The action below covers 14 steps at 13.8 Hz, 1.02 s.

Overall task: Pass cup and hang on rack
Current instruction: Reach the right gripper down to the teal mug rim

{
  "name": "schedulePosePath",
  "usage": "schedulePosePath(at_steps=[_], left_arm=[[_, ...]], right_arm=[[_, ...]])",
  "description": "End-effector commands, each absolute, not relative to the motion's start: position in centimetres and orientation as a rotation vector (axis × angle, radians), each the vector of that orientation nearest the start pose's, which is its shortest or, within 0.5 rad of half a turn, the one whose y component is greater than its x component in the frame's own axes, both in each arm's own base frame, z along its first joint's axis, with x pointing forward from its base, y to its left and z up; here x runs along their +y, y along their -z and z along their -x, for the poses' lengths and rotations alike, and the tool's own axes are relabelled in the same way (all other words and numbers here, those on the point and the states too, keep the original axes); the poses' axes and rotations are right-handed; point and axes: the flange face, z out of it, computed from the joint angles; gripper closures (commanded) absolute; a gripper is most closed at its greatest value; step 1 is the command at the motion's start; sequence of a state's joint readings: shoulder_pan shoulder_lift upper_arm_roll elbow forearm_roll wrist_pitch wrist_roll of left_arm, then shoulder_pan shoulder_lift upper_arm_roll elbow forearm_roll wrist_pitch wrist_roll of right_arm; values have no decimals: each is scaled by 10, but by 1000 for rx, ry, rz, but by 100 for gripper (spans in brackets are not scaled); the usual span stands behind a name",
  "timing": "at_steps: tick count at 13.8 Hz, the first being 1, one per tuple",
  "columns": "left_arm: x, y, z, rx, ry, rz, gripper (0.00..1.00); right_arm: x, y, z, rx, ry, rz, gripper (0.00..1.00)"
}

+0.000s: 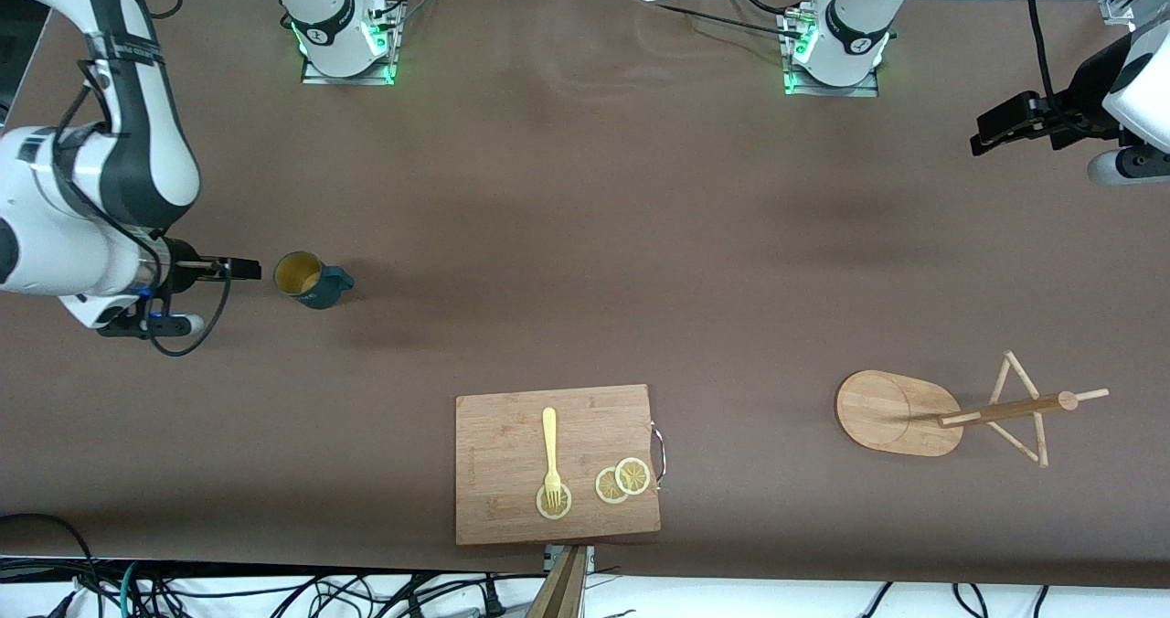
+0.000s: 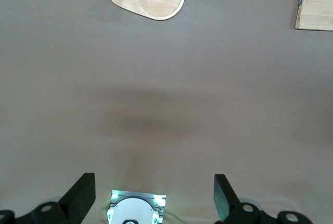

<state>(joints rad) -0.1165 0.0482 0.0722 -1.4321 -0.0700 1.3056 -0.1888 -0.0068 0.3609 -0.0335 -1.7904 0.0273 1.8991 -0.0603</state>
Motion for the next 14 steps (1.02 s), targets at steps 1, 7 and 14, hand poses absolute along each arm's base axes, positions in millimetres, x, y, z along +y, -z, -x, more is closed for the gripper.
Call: schedulePosePath(at_steps=[1, 7, 14], left_arm=[[-36, -648, -543, -199, -279, 3180, 0], [-35, -648, -543, -199, -279, 3180, 0], [-36, -648, -543, -199, -279, 3182, 0]], right_arm=[[-16, -306, -591, -4, -325, 3096, 0], [-14, -259, -569, -11, -247, 3108, 0], [-14, -241, -557, -19, -237, 3110, 53]])
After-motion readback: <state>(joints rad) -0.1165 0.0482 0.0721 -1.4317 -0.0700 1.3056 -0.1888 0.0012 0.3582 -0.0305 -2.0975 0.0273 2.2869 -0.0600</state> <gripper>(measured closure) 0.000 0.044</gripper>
